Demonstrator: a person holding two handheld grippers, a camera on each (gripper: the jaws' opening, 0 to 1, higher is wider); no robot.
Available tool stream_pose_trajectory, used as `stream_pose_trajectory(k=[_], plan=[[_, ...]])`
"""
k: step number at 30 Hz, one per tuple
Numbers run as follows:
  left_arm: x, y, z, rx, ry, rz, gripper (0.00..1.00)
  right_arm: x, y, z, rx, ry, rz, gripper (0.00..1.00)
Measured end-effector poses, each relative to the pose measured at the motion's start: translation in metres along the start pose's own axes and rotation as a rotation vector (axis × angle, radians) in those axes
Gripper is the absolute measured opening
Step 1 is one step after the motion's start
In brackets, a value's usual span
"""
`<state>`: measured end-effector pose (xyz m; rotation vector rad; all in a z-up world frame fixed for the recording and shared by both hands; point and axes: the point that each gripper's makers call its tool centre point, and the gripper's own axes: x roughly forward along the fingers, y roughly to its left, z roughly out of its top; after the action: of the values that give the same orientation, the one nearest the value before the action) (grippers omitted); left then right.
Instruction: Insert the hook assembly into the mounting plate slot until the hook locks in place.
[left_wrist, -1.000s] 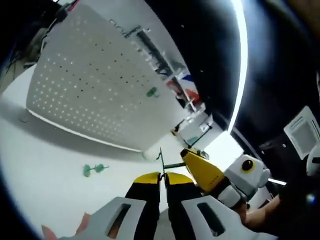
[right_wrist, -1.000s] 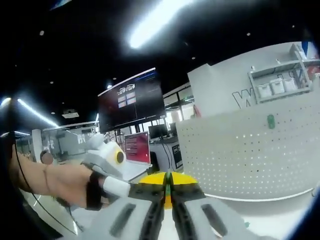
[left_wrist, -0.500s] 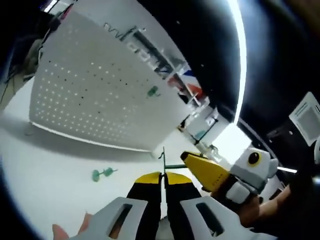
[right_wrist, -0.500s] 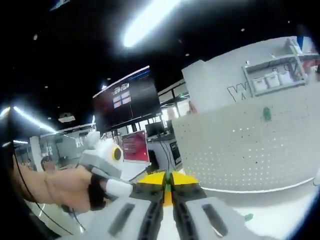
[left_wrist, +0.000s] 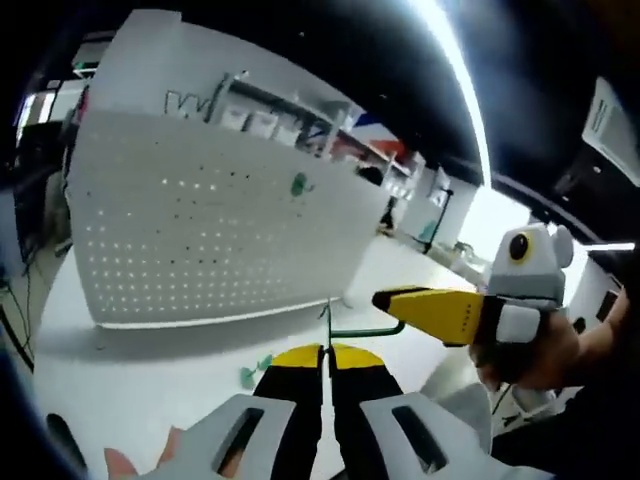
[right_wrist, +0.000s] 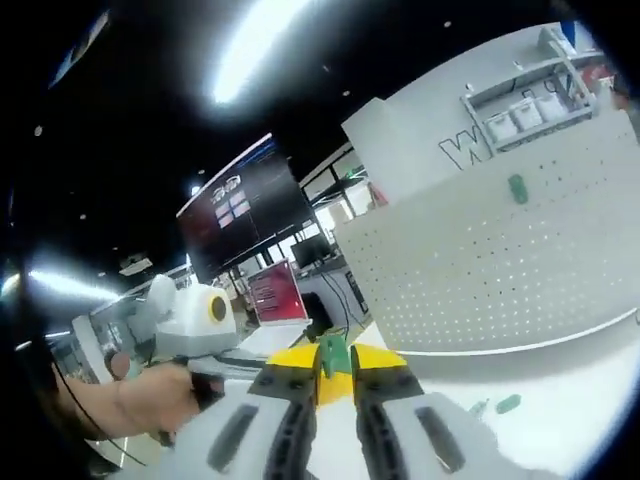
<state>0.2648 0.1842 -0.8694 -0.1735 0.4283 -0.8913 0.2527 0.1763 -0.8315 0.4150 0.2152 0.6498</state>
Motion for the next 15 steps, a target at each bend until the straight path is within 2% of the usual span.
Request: stream_pose_trajectory(k=[5,10,15], plan=[[-0.0009,-0.0027,0.0007,0.163,0.016,0.042,0.01,0.0019,0.0037,-0.0046,-0.005,0.023,0.007,0.10],[-0.0027,-0.0035,0.0081,0.152,-0.025,0.042,0.01,0.0038,0.0051,-0.0054,-0.002,0.026,0.012,0.08],[-0.0035,-0.0024,0.0070,0.176,-0.025,0.051,0.01,0.0041,0.0067,-0.0047,0.000,0.025,0.022,0.05]])
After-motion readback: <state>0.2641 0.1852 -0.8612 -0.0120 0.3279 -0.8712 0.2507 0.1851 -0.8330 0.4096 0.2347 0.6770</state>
